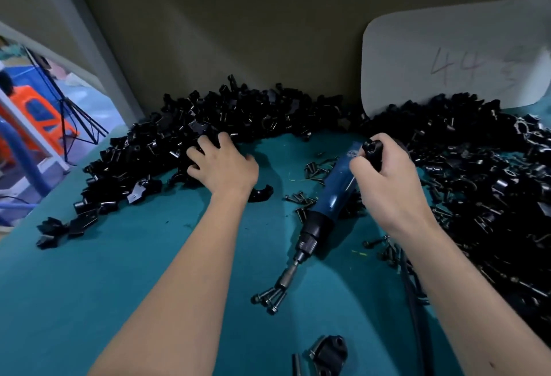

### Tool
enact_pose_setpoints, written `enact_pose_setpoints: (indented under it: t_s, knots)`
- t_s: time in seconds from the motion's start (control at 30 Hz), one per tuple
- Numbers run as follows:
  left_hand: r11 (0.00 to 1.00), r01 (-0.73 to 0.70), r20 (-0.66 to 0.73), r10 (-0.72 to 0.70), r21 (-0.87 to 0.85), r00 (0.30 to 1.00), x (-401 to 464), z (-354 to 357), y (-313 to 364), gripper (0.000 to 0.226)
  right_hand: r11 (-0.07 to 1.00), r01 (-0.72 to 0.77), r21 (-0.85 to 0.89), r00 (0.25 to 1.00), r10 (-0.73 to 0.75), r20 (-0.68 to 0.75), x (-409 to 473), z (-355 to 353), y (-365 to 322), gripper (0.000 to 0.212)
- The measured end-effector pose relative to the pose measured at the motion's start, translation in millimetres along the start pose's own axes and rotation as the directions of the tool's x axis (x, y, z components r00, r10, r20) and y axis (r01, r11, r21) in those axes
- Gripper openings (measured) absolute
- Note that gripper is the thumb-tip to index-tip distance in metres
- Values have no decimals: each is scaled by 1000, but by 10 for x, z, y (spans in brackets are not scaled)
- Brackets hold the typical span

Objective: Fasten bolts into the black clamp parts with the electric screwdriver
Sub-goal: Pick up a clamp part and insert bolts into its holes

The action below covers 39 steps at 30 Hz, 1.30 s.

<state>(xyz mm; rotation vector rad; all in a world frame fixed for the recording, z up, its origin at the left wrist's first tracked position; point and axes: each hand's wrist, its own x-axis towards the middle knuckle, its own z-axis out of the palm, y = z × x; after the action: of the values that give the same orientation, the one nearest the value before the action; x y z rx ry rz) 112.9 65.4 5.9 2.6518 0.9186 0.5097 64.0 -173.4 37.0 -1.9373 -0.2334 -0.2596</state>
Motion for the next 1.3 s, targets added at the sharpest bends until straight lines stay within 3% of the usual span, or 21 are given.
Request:
enact_pose_setpoints:
  t_s: [0.07, 0.13, 0.3, 0.47, 0.63, 0.77, 0.83, 1.03, 1.17, 1.3]
  knots:
    - [1000, -9, 10, 9, -14, 1000, -13, 18, 37, 51, 1000, -8, 22, 1000, 8, 14, 8, -12, 30, 3]
    - [997, -30, -9, 29, -68, 1000, -53, 37, 41, 47, 1000, -13, -7, 1000, 13, 6, 30, -32, 80, 13]
    - [933, -102, -42, 93, -345, 995, -133, -2, 0, 39, 999, -40, -30, 999, 39, -8, 80, -105, 190, 16]
    - [821, -2, -6, -2, -571, 1000, -338, -102, 72, 37, 998, -49, 34, 999, 50, -15, 77, -104, 218, 19]
    - [470, 179, 138, -122, -864, 983, -658, -252, 248, 18, 996, -40, 85, 999, 39, 24, 72, -105, 207, 20]
    - [46, 388, 390, 50, -920, 919, -950, -408, 330, 13, 973, -55, 224, 995, 33, 99, 31, -98, 151, 10]
    - [-64, 450, 438, 142, -891, 888, -1050, -440, 347, 12, 934, -78, 348, 987, 23, 160, -1, -82, 107, 10]
    - [-131, 495, 442, 297, -859, 846, -1193, -427, 324, 17, 831, -177, 527, 971, 59, 232, -24, -101, 69, 41]
    - [-89, 393, 340, 352, -915, 872, -1223, -397, 345, 30, 928, -67, 367, 978, -12, 210, -33, -153, 108, 48]
    - [-105, 376, 324, 334, -921, 885, -1215, -374, 373, 26, 935, -5, 354, 982, -62, 178, -21, -170, 111, 46]
